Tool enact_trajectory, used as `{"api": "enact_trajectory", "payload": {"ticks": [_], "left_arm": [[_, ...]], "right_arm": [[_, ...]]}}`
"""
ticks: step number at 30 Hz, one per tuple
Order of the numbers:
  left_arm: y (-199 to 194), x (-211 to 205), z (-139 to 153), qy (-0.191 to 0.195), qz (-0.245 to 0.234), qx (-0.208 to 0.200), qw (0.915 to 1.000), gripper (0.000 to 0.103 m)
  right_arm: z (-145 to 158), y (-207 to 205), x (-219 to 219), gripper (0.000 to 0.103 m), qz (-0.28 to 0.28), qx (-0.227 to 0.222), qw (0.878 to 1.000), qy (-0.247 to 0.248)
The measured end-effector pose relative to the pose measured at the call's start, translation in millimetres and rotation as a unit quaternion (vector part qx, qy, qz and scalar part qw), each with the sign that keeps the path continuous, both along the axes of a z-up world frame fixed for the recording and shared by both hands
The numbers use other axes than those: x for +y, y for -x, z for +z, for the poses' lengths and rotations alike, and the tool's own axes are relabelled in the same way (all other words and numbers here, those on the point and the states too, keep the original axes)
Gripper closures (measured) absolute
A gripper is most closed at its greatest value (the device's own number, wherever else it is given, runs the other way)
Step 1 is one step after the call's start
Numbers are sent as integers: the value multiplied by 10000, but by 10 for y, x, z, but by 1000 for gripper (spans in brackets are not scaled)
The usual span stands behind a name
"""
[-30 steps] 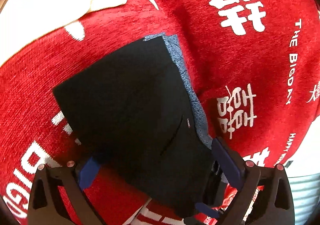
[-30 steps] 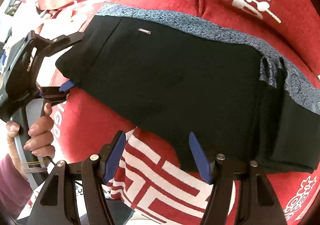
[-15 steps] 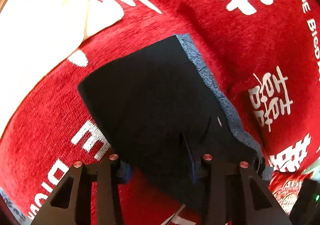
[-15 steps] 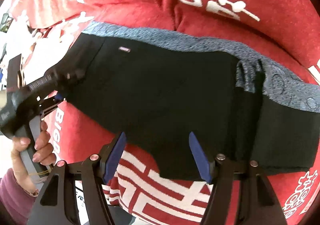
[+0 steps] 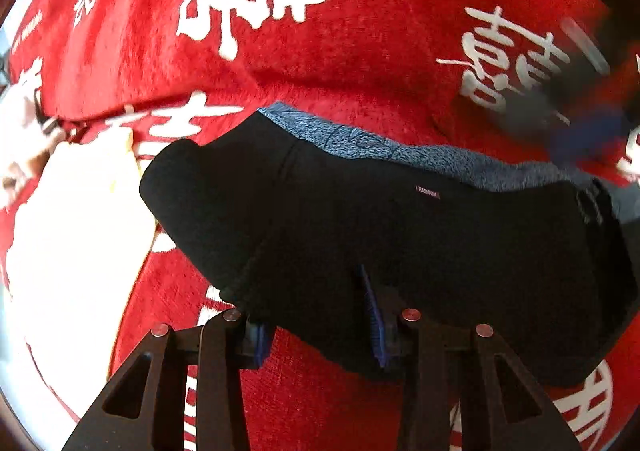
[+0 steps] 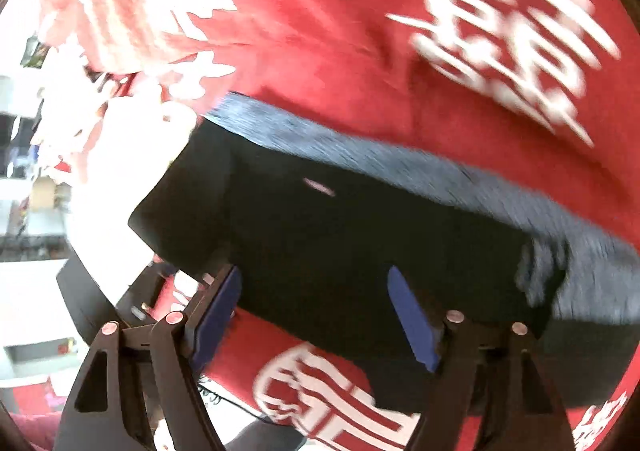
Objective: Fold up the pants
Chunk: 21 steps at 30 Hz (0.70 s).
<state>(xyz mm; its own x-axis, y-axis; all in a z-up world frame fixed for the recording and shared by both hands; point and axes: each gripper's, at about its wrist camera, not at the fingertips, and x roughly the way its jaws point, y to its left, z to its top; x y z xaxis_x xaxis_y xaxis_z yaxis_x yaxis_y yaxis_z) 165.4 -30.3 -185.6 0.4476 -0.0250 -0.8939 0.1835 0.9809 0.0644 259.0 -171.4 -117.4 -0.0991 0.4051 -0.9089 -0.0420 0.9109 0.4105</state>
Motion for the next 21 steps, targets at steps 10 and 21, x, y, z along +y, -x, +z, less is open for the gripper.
{"api": "enact_trajectory", "payload": {"ticks": [10, 21], "left_arm": [[59, -77, -16, -371, -181, -125, 9991, 63], [61, -142, -14, -466, -325, -51, 9984, 63]], "right_arm": [[-125, -522, 1708, 18, 2391, 594, 9683, 405], [-619, -399, 1914, 70, 2956, 1448, 9395, 946]]}}
